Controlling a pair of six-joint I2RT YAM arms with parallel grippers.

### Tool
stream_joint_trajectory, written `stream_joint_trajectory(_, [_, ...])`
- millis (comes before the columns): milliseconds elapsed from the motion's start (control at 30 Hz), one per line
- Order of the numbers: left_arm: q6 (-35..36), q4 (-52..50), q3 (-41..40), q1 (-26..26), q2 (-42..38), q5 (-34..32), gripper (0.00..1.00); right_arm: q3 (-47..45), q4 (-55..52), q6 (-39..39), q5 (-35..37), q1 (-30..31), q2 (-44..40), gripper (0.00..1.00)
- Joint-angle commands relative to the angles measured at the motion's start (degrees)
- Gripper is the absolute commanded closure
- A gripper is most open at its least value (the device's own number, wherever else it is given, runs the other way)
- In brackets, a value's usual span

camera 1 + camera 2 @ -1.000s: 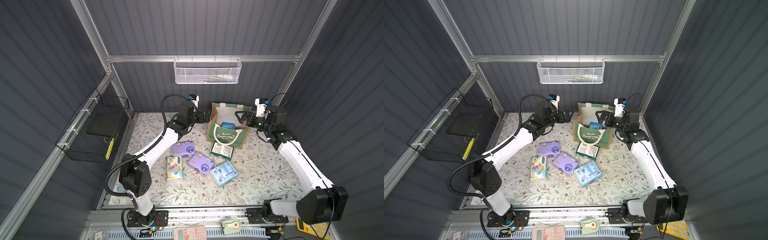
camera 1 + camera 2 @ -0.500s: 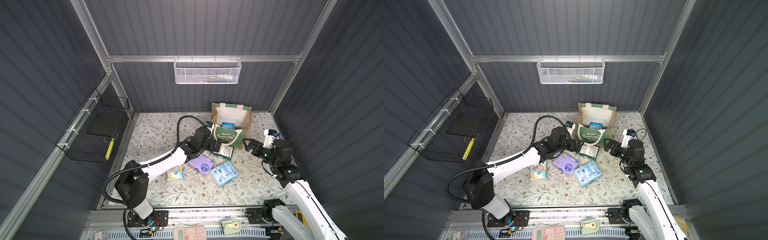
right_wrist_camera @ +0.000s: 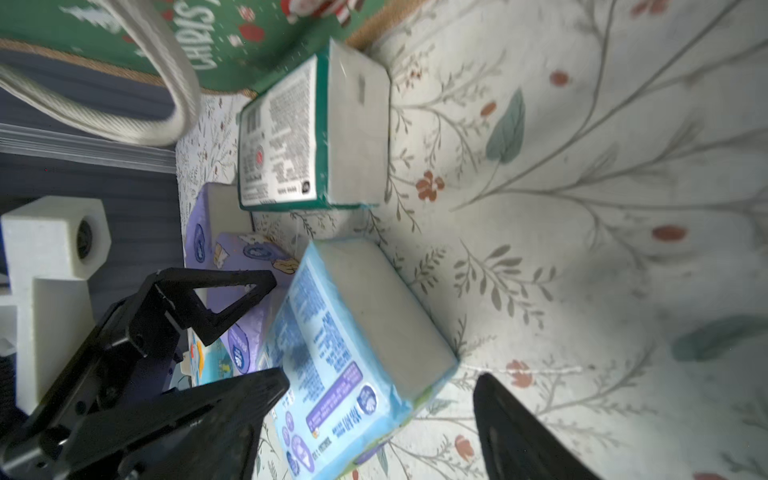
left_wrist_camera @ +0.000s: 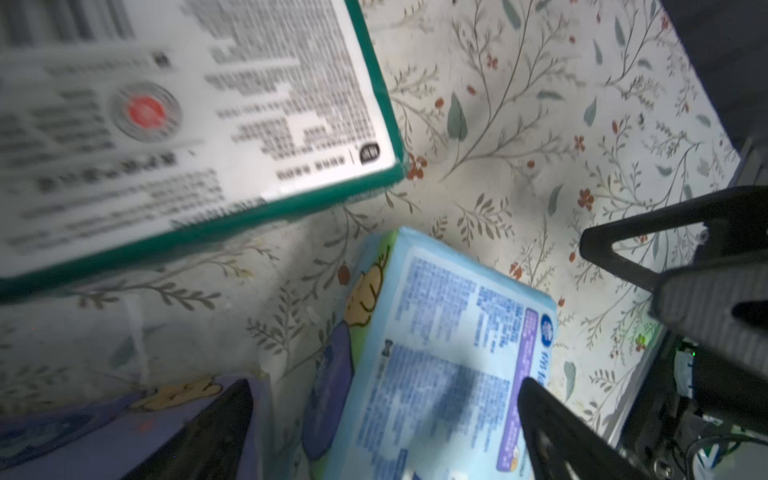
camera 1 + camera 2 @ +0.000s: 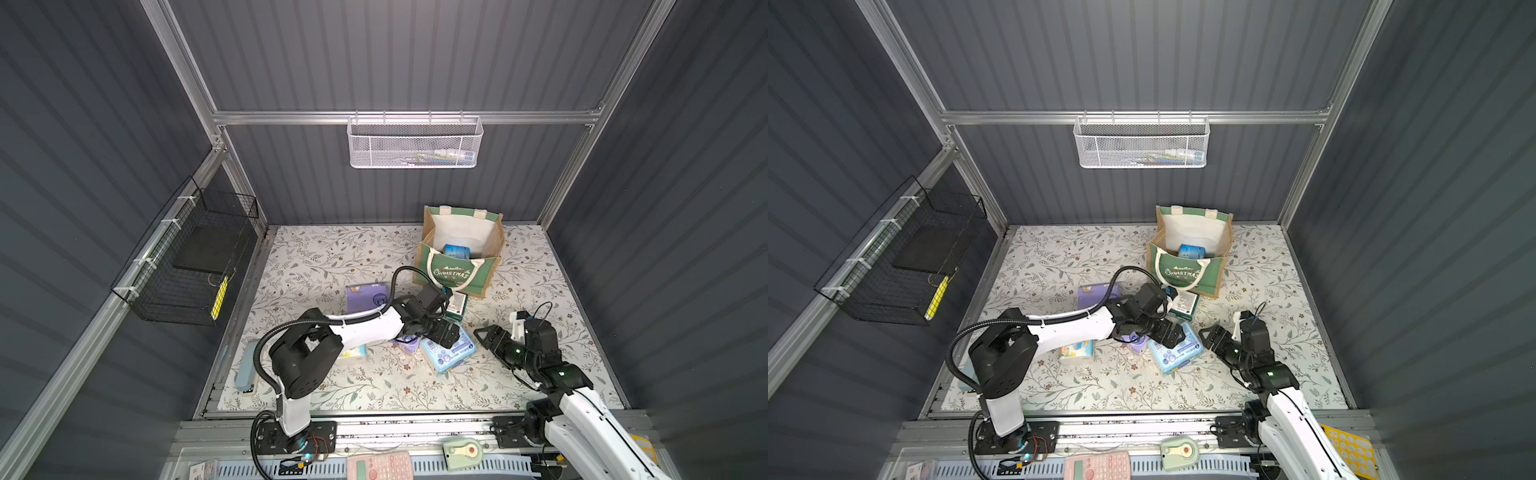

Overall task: Put tissues into the canvas bag
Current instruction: Pick up the pack of facial tissues from the center of the board.

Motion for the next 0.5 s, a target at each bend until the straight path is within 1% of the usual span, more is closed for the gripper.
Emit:
stream_joint_trajectory(0, [-0.2,-3.8,2.4,-0.5,0.9,4.2,0.02,-1.2,3.2,5.2,-0.5,3.4,-0.4,0.21])
stream_joint_trajectory(100, [-0.4,-4.4,2.7,-0.4,1.6,4.8,0.03,-2.7,4.8,7.8,0.1,6.6,0.4,0.23])
stream_joint_trajectory(233, [-0.4,-5.8,3.8,-0.4,2.5,5.6,0.08,-5.3,8.1,11.3,0.3,9.8,1.5,0.25])
stream_joint_trajectory(367, [-1.3,-6.3,3.9,-0.4,2.8,6.0,0.14,-7.3,11.7,13.1,0.2,10.7,2.6,0.29])
stream_joint_trajectory(467, [-2.0,-6.3,3.7,-0.5,2.9,6.8,0.2,-8.2,14.4,13.5,-0.1,10.6,4.3,0.31])
